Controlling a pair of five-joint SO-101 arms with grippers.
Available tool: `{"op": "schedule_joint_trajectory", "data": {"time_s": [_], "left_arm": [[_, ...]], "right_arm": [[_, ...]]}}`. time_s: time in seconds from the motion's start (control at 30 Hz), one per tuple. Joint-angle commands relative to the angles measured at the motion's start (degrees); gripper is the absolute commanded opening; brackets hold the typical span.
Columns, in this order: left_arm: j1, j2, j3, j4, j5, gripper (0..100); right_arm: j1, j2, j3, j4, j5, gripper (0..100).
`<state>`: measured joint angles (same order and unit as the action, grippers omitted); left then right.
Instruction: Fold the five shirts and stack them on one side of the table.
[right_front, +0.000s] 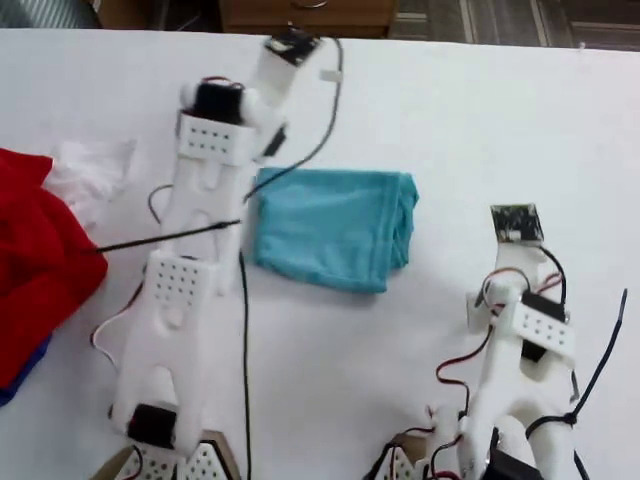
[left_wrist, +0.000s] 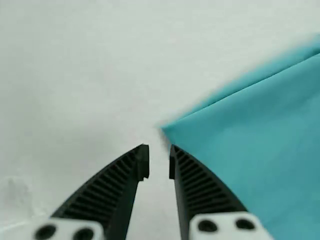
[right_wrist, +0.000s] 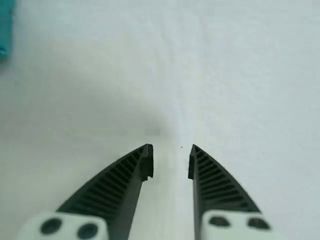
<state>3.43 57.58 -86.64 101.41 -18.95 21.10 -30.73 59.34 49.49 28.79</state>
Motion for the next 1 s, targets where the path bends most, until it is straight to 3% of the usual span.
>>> {"op": "schedule_joint_trajectory", "data": {"time_s": [0.0, 0.17, 0.37, 0.53, 0.77, 0.87, 0.97], "left_arm": [[-4.1, -12.2, 6.6, 1.3, -0.4, 9], [-7.6, -30.8, 30.4, 1.1, -0.5, 9], [-13.5, -52.4, 63.3, -2.5, -1.1, 9], [-21.5, -67.6, 92.3, -18.1, -1.4, 9], [-27.5, -84.3, 130.4, -41.2, -6.7, 10], [-29.5, -87.4, 141.2, -52.1, -6.7, 10], [-30.2, -87.6, 146.6, -58.0, -6.7, 10]], "right_arm": [[-4.0, -1.7, -13.4, 10.4, -2.5, 12.1], [-10.6, -1.6, -28.0, 19.5, -5.7, 12.2], [-19.2, -1.3, -34.5, 20.4, -9.2, 12.2], [-24.6, 5.1, -39.3, 20.4, -11.8, 12.2], [-25.1, 19.4, -49.0, 23.5, -16.5, 12.2], [-26.8, 26.6, -55.1, 28.2, -18.7, 12.3], [-29.0, 34.7, -62.9, 33.8, -20.1, 12.3]]}}
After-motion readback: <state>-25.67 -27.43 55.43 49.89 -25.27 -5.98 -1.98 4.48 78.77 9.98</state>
